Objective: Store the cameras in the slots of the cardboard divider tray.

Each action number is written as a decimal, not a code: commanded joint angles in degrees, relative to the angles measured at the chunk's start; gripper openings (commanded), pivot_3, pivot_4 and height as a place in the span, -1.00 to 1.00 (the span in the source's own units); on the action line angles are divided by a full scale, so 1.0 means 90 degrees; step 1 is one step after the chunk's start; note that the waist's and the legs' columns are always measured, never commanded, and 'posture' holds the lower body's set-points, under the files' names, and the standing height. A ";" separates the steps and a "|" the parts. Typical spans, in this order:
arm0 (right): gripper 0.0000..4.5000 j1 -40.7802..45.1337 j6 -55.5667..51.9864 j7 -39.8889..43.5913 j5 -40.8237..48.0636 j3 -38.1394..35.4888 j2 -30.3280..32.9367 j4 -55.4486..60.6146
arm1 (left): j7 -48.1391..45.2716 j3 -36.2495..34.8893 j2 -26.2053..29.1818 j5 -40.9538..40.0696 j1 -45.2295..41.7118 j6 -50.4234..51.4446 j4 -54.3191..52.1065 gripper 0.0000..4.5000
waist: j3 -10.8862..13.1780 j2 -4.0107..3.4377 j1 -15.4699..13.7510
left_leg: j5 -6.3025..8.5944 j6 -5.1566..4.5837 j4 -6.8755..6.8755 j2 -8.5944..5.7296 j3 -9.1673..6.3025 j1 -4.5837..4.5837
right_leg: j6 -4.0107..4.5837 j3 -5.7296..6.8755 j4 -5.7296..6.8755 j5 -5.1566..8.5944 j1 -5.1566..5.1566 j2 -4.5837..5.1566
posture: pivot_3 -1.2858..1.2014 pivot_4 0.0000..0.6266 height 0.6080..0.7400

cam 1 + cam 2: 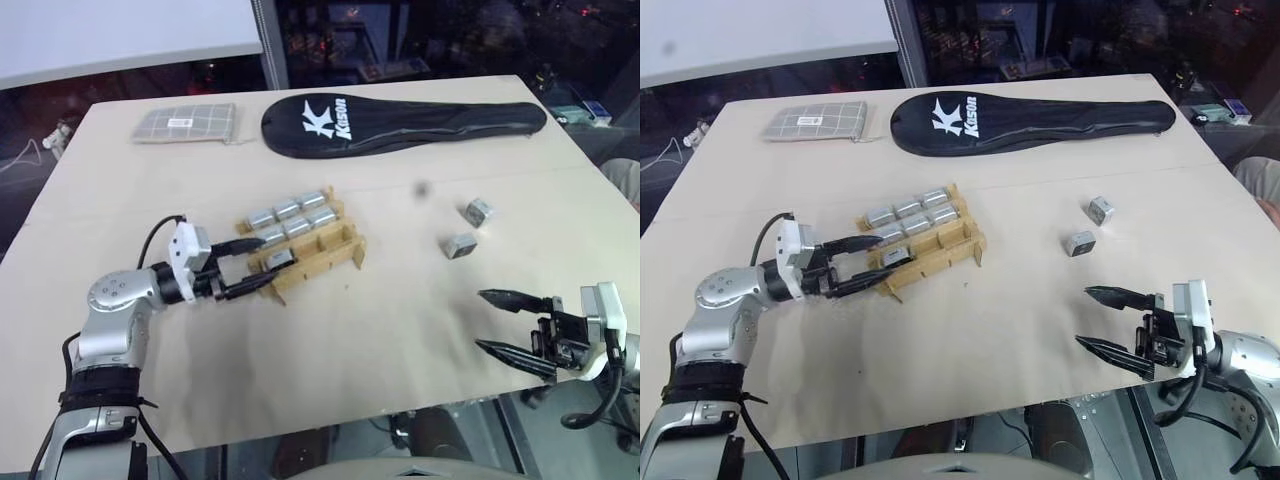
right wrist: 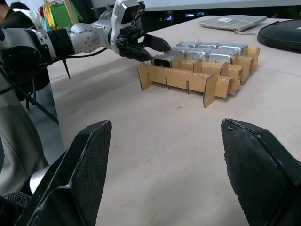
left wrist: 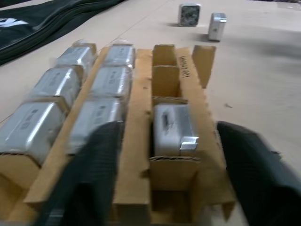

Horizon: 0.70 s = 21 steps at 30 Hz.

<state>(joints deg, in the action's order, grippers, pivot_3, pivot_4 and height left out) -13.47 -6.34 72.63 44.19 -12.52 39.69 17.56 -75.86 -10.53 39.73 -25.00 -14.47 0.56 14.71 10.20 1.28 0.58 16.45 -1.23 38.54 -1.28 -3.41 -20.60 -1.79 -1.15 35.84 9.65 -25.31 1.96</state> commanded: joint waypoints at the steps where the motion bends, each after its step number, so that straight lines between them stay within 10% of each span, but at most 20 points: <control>1: 0.63 0.0044 -0.0034 -0.0041 0.0074 -0.0220 0.0009 0.0224 | -0.0150 -0.0210 0.0262 -0.0303 0.0018 0.0253 -0.0313 0.96 | 0.0000 0.0000 0.0000 | 0.0000 0.0000 0.0000 0.0000 0.0000 0.0001 | 0.0000 0.0000 0.0001 0.0000 0.0000 0.0000 | 0.03 -0.52 1.00; 10: 0.63 0.0855 -0.0587 -0.0391 -0.0485 -0.0155 0.0609 -0.0408 | -0.0407 -0.0566 0.1085 -0.1176 -0.0053 0.1635 -0.1283 0.96 | 0.0000 -0.0001 0.0016 | 0.0000 0.0000 0.0002 0.0000 0.0002 -0.0002 | 0.0000 0.0000 0.0001 0.0000 -0.0001 -0.0001 | 0.03 -0.52 1.00; 21: 0.63 0.5121 0.0574 0.1122 -0.2977 0.1766 0.1206 -0.4134 | -0.1444 -0.0817 0.2171 -0.2529 0.0308 0.3405 -0.2549 0.96 | 0.0022 -0.0017 0.0129 | 0.0000 0.0000 -0.0001 0.0004 0.0006 -0.0006 | 0.0002 -0.0001 0.0003 0.0001 -0.0012 -0.0012 | 0.03 -0.52 1.00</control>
<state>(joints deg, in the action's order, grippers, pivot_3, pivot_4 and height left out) 29.52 -5.42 79.57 20.89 1.52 50.46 -15.77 -87.28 -16.81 58.96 -46.73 -12.61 31.74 -6.18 10.40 1.12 1.74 16.44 -1.22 38.54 -1.25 -3.39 -20.75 -1.76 -1.13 35.87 9.65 -25.48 1.86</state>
